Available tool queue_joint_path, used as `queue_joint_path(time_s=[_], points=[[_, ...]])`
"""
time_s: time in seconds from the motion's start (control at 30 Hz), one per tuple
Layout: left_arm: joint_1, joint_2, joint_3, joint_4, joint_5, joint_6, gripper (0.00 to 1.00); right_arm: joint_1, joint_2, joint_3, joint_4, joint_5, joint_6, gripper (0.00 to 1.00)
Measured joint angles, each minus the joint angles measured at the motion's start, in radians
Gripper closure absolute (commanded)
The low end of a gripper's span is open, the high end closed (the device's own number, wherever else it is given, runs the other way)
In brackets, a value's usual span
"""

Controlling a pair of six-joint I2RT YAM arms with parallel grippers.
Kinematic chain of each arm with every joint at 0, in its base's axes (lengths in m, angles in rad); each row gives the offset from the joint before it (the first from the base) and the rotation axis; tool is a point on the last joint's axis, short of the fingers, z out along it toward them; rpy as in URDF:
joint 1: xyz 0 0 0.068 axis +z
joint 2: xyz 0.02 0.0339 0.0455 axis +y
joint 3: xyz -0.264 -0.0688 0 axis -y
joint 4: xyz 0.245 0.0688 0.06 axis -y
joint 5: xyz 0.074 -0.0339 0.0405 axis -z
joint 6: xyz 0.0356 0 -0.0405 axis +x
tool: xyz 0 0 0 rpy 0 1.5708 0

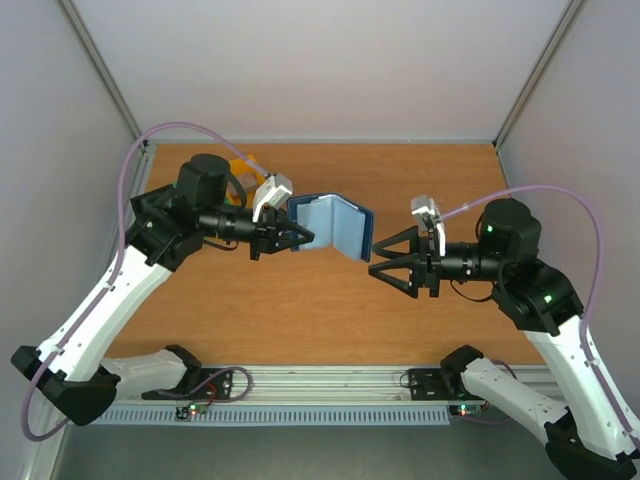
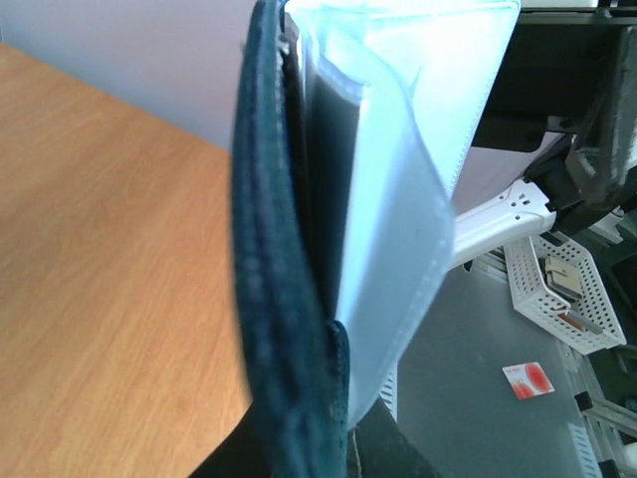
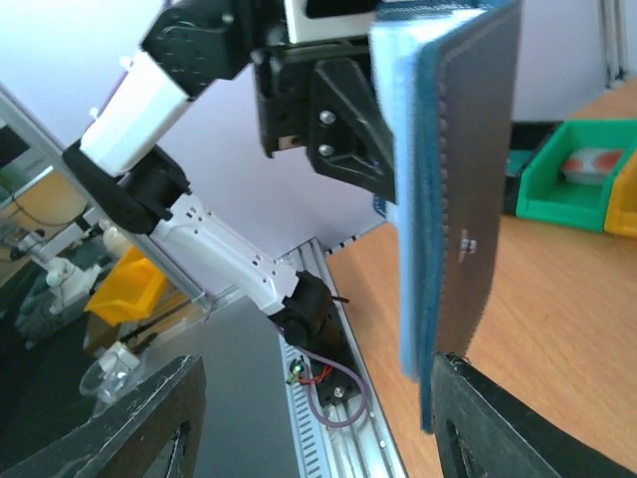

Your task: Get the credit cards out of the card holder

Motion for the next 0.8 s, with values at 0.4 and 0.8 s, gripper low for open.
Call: queue_joint_path(time_s=[0.4, 0.8], points=[[-0.035, -0.058, -0.065, 0.096, 0.019, 0.055, 1.0, 0.0, 0.026, 0.099, -0.11, 0.212, -0.105, 0.63], [-0.046, -0.062, -0.09, 0.142, 0.027, 0.07, 1.0, 0.0, 0.056, 0.099, -0.13, 0.234, -0.119, 0.38]])
